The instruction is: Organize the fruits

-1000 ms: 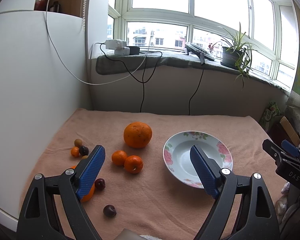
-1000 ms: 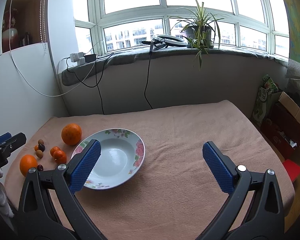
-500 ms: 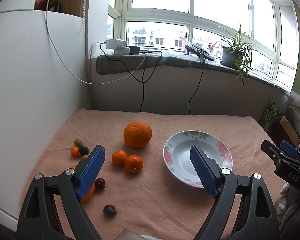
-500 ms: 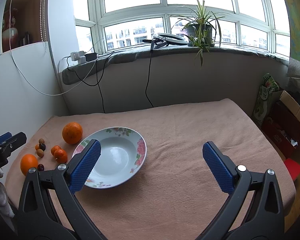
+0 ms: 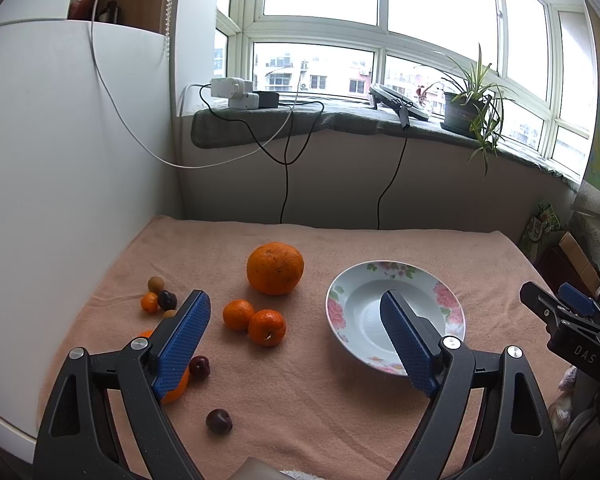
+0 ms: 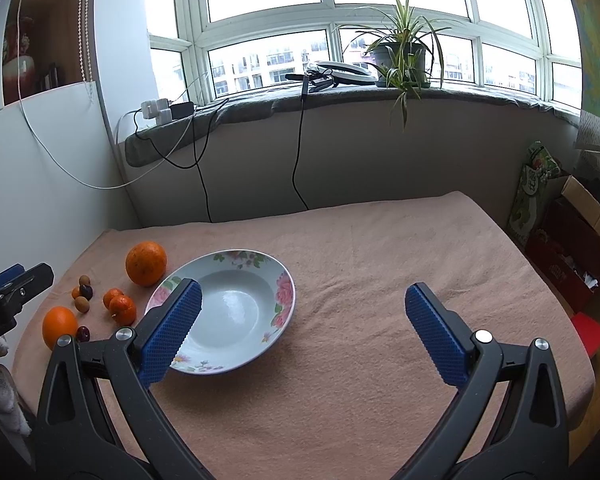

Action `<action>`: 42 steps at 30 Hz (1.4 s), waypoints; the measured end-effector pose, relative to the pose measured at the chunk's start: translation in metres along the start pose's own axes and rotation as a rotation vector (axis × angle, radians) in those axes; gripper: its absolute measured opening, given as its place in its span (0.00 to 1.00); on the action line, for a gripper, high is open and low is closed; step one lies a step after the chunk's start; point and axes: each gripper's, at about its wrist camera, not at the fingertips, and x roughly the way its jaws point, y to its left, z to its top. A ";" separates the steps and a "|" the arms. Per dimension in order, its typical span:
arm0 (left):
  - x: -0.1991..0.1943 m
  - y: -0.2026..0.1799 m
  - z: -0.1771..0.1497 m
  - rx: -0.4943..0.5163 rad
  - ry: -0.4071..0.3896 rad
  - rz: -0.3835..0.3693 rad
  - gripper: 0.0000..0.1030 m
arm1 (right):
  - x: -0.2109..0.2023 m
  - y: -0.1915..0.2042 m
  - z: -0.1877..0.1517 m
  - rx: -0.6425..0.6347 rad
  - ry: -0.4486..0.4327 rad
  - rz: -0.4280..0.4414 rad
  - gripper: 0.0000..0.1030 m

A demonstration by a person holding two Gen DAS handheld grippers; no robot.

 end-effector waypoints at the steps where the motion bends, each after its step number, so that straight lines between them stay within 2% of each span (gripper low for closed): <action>1: 0.000 0.000 0.000 0.000 0.000 0.000 0.85 | 0.000 0.000 0.000 0.000 0.000 0.001 1.00; 23: 0.003 0.015 -0.005 -0.027 0.020 0.010 0.85 | 0.010 0.013 -0.004 -0.019 0.046 0.057 1.00; 34: 0.002 0.042 -0.012 -0.073 0.029 0.030 0.84 | 0.017 0.034 -0.004 -0.060 0.064 0.129 1.00; 42: 0.004 0.077 -0.028 -0.138 0.073 0.066 0.84 | 0.031 0.058 -0.004 -0.099 0.101 0.204 1.00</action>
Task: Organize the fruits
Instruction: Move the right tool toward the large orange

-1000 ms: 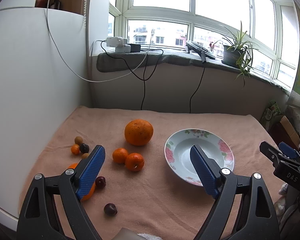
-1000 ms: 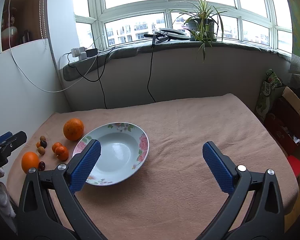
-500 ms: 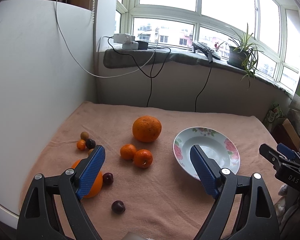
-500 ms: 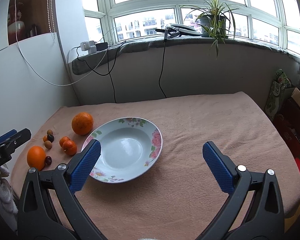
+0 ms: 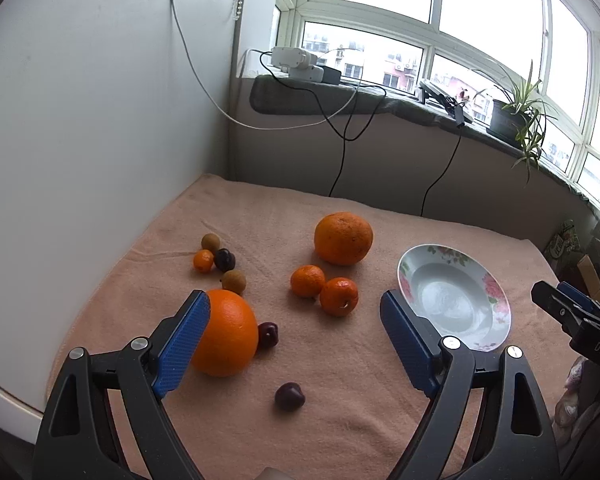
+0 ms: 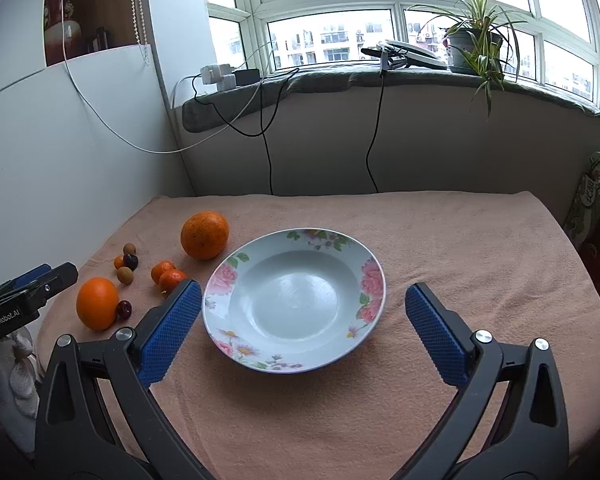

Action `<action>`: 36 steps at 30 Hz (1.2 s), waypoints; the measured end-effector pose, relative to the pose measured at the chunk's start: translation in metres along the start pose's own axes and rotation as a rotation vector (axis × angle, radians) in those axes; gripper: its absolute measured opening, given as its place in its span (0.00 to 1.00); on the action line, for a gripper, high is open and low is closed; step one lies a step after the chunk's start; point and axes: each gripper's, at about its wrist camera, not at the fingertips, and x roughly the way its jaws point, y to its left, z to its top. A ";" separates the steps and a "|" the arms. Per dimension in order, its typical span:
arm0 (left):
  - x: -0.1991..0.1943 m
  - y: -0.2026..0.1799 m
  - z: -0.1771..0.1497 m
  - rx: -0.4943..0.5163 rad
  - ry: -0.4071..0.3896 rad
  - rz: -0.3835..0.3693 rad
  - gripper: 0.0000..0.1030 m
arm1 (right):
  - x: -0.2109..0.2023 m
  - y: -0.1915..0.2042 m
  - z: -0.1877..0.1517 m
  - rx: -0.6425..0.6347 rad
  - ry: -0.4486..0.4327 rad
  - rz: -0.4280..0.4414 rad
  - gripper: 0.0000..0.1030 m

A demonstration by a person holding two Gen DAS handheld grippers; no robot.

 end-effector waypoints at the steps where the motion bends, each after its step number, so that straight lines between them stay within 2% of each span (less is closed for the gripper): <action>1: 0.001 0.004 -0.001 -0.008 0.006 0.008 0.84 | 0.003 0.003 0.001 -0.003 0.007 0.008 1.00; 9: 0.002 0.039 -0.012 -0.066 0.036 0.072 0.84 | 0.023 0.034 0.005 -0.070 0.041 0.077 1.00; 18: 0.009 0.066 -0.028 -0.136 0.081 0.089 0.84 | 0.057 0.075 0.007 -0.150 0.135 0.209 1.00; 26: 0.024 0.086 -0.038 -0.240 0.153 -0.012 0.84 | 0.087 0.112 0.012 -0.165 0.239 0.366 1.00; 36: 0.036 0.089 -0.043 -0.262 0.187 -0.075 0.83 | 0.122 0.170 0.008 -0.220 0.359 0.494 1.00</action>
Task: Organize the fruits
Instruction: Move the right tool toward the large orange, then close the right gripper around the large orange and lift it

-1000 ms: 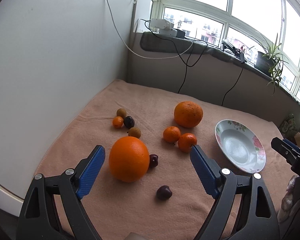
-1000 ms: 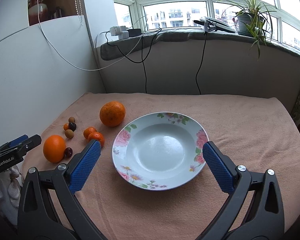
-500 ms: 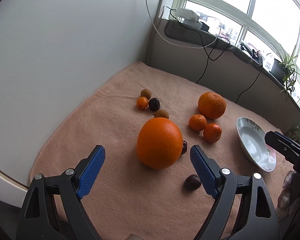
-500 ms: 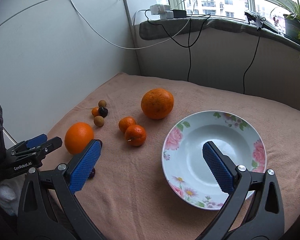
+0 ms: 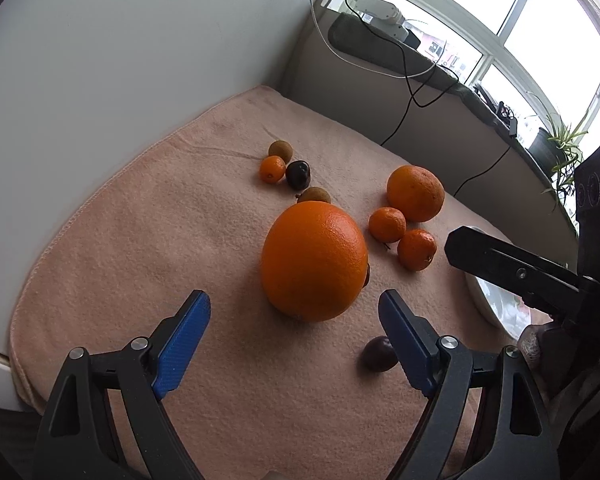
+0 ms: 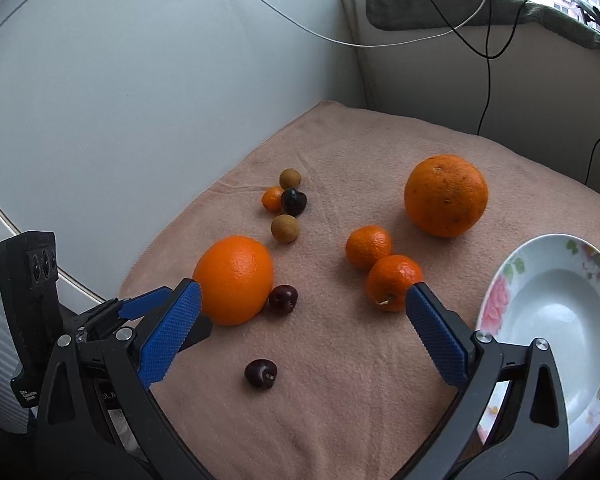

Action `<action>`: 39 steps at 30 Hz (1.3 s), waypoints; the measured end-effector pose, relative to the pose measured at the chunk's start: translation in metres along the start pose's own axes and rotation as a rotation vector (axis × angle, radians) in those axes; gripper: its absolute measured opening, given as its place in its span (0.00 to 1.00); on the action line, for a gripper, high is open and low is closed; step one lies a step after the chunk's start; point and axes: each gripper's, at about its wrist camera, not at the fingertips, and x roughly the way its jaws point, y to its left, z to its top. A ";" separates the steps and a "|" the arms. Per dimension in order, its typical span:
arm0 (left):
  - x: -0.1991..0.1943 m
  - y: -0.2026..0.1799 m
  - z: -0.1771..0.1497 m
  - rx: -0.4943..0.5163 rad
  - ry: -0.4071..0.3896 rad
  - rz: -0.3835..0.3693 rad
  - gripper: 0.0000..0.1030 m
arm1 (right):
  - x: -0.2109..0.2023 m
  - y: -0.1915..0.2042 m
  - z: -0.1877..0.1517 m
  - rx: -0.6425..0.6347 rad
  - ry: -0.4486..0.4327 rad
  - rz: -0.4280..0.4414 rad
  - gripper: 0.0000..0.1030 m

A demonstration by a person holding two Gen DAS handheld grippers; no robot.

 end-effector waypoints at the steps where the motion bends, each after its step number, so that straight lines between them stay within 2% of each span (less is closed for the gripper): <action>1: 0.001 0.000 0.000 0.001 0.000 -0.002 0.83 | 0.005 0.002 0.002 -0.001 0.010 0.012 1.00; 7: 0.007 0.004 0.005 0.000 0.007 -0.023 0.80 | 0.038 0.009 0.009 0.005 0.070 0.073 1.00; 17: 0.017 0.007 0.007 0.012 0.027 -0.045 0.75 | 0.069 0.015 0.014 0.006 0.139 0.151 0.87; 22: 0.021 0.006 0.008 0.021 0.034 -0.062 0.71 | 0.080 0.019 0.017 0.008 0.170 0.179 0.86; 25: 0.022 0.005 0.008 0.024 0.039 -0.073 0.69 | 0.087 0.021 0.018 0.009 0.191 0.204 0.78; 30: 0.026 0.009 0.008 0.000 0.052 -0.105 0.69 | 0.092 0.023 0.018 -0.001 0.211 0.205 0.76; 32: 0.025 0.009 0.008 0.001 0.051 -0.112 0.65 | 0.093 0.023 0.020 -0.002 0.215 0.206 0.70; 34: 0.025 0.008 0.008 0.001 0.053 -0.125 0.60 | 0.094 0.024 0.020 -0.007 0.216 0.206 0.70; 39: 0.025 0.004 0.009 0.012 0.046 -0.115 0.60 | 0.092 0.024 0.020 -0.005 0.210 0.204 0.69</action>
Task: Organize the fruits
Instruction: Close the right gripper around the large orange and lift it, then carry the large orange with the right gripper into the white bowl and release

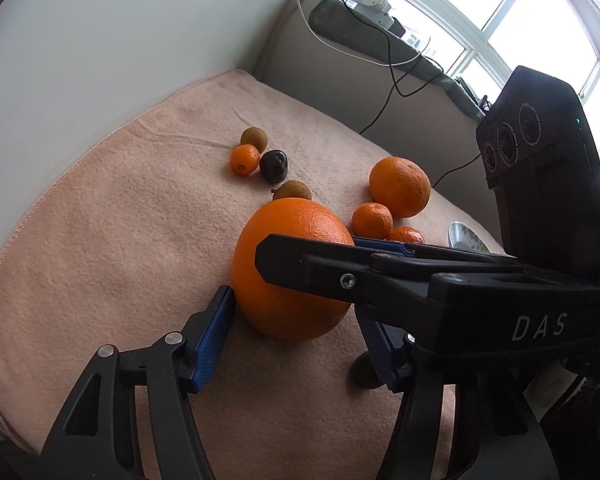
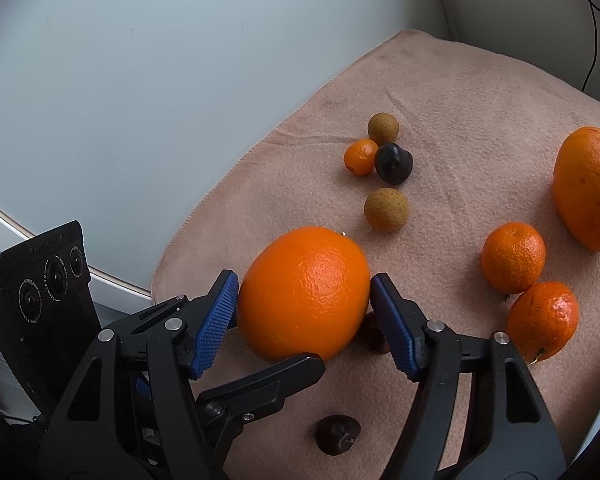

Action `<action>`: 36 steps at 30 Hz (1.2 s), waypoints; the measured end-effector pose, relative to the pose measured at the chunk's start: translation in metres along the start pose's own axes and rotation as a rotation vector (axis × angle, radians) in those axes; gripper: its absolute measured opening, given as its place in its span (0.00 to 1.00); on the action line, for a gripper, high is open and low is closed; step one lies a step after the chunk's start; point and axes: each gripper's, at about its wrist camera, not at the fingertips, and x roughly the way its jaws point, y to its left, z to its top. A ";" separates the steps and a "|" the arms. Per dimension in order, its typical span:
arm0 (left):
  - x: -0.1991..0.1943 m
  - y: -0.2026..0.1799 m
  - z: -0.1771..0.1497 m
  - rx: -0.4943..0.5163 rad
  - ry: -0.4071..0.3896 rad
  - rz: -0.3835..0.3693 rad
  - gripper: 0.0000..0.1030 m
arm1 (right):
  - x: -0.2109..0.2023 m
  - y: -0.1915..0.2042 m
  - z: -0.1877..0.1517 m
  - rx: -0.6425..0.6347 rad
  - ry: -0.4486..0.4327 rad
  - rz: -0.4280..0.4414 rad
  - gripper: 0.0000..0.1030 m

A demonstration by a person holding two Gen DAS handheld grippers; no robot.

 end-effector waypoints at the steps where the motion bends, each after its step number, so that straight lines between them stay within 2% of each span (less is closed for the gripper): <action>1: 0.000 -0.001 0.000 0.003 -0.001 0.004 0.60 | 0.001 0.000 0.000 0.000 -0.002 0.000 0.69; 17: -0.017 -0.022 0.006 0.062 -0.051 0.015 0.59 | -0.037 0.004 -0.002 -0.008 -0.068 0.003 0.69; 36: -0.010 -0.087 0.001 0.185 -0.044 -0.050 0.59 | -0.109 -0.030 -0.031 0.070 -0.173 -0.055 0.69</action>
